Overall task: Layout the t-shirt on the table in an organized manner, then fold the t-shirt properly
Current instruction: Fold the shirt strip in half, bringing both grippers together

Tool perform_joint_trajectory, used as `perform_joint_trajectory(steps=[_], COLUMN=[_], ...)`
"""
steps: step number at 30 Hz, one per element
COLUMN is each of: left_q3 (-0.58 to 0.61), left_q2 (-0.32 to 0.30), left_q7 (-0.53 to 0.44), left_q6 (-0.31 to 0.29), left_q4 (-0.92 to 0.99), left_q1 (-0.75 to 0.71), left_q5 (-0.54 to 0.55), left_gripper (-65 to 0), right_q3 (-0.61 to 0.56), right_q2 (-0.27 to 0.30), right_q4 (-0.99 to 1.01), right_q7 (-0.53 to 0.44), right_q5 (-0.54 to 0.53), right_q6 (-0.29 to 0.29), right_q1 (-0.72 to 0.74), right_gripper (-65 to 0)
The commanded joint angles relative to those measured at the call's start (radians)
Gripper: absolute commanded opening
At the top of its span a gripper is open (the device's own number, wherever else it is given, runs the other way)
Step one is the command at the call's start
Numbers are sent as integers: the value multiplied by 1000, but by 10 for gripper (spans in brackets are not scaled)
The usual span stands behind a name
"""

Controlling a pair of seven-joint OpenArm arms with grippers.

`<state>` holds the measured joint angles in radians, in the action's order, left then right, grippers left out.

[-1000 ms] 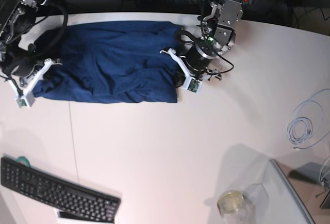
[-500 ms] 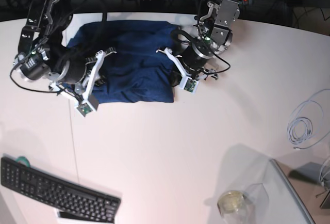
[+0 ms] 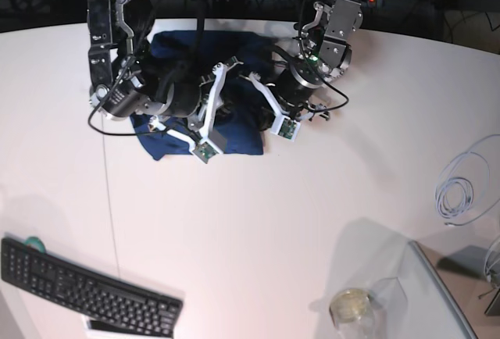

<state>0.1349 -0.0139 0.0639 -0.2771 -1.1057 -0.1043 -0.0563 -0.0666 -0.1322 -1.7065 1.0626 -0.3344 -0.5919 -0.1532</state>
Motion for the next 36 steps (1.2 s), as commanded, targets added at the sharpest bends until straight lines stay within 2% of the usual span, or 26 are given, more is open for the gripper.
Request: perform_joint_trajectory(steps=[1, 4, 15, 17, 20, 24, 26, 28, 32, 34, 36], left_q3=[4, -1, -13, -60, -133, -234, -284, -346, -470, -544, -625], left_q2=[-2, -4, -11, -25, -30, -73, -102, -126, -162, -169, -171], left_q7=[63, 63, 64, 64, 76, 184, 216, 236, 238, 233, 231], left_q6=[-4, -4, -4, -4, -4, -4, -4, -4, -7, -7, -9], left_q4=[2, 2, -55, -100, -176, -282, -333, -385, -455, -468, -468], left_q1=[-8, -19, -30, -53, -76, -113, -145, -183, -266, -300, -329], left_q5=[-23, -23, -21, -21, -23, -24, -23, -20, -23, -14, -14], left_gripper=[-650, -650, -650, -650, -650, -650, -650, -650, -650, -650, -650], right_q3=[-5, -5, -52, -54, -54, -57, -91, -137, -213, -256, -270], right_q2=[-4, -4, -4, -4, -4, -4, -4, -1, 7, 44, 95], right_q4=[6, 46, 122, 122, 122, 118, 116, 116, 113, 44, -100], right_q7=[-37, -69, -69, -68, -68, -61, -61, -61, -60, -60, -61], right_q5=[-22, -21, -21, -21, -21, -21, -21, -16, -16, -16, -16], right_q6=[-1, -1, 7, 8, 26, 57, 57, 63, 142, 171, 235], right_q1=[11, 11, 53, 54, 56, 56, 56, 59, 79, 74, 48], right_gripper=[-639, -639, -626, -620, -527, -372, -324, -305, -306, -326, -354])
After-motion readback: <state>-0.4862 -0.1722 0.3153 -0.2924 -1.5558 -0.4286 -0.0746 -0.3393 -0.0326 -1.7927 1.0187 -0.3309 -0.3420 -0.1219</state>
